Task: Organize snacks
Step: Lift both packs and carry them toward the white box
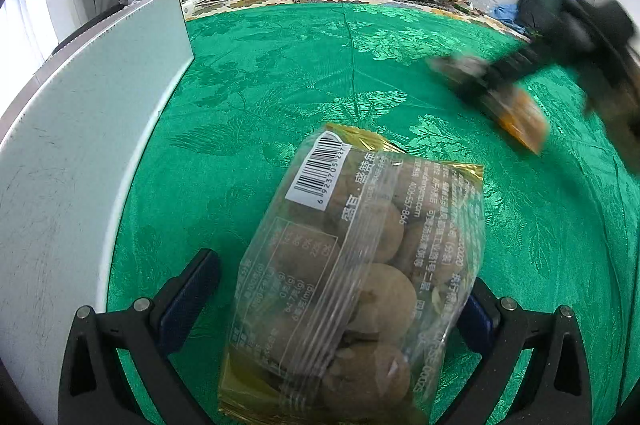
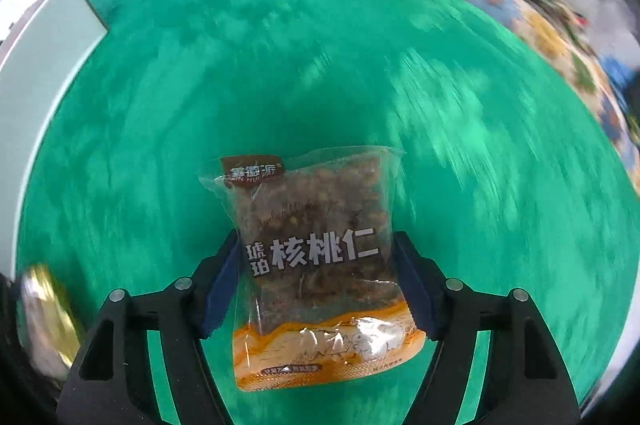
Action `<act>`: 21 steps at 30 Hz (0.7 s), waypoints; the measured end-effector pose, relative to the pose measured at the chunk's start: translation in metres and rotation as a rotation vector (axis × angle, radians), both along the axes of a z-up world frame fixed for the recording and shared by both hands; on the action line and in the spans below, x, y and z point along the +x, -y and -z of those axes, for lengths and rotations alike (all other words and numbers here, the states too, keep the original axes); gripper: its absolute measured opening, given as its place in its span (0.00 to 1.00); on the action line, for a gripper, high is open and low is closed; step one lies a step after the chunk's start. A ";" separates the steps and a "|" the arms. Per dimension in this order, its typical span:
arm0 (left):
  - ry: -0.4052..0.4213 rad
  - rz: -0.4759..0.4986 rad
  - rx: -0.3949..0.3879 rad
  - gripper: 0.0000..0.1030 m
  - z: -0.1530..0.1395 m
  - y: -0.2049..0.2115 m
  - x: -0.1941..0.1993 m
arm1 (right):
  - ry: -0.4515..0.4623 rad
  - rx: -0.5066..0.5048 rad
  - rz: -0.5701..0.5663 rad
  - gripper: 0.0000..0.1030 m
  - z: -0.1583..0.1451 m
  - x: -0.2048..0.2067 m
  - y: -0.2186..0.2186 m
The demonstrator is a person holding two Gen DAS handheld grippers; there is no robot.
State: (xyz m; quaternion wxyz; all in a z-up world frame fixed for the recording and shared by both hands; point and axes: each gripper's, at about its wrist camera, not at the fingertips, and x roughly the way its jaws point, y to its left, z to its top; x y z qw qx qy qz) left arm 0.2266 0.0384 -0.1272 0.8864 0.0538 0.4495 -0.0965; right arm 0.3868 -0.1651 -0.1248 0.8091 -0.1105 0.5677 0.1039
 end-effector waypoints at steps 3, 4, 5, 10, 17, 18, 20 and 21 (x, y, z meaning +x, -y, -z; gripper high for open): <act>0.000 0.000 0.000 1.00 0.000 0.000 0.000 | 0.080 -0.046 0.048 0.72 -0.008 -0.043 0.008; 0.000 0.000 0.000 1.00 0.000 0.000 0.000 | 0.099 -0.046 0.056 0.72 -0.009 -0.053 0.009; 0.000 0.000 0.000 1.00 0.000 0.000 0.000 | 0.125 -0.049 0.067 0.72 -0.013 -0.068 0.011; 0.000 0.000 0.000 1.00 0.000 0.000 0.000 | 0.190 -0.050 0.099 0.72 -0.027 -0.099 0.019; 0.000 0.000 0.000 1.00 0.000 0.000 0.000 | 0.293 -0.143 0.110 0.72 -0.051 -0.120 0.016; 0.000 0.000 0.000 1.00 0.000 0.000 -0.001 | 0.305 -0.151 0.110 0.72 -0.055 -0.123 0.017; 0.000 -0.001 -0.001 1.00 0.000 0.000 -0.001 | 0.333 -0.169 0.116 0.72 -0.062 -0.127 0.019; 0.000 -0.001 0.000 1.00 0.000 0.000 -0.001 | 0.348 -0.181 0.120 0.72 -0.066 -0.132 0.019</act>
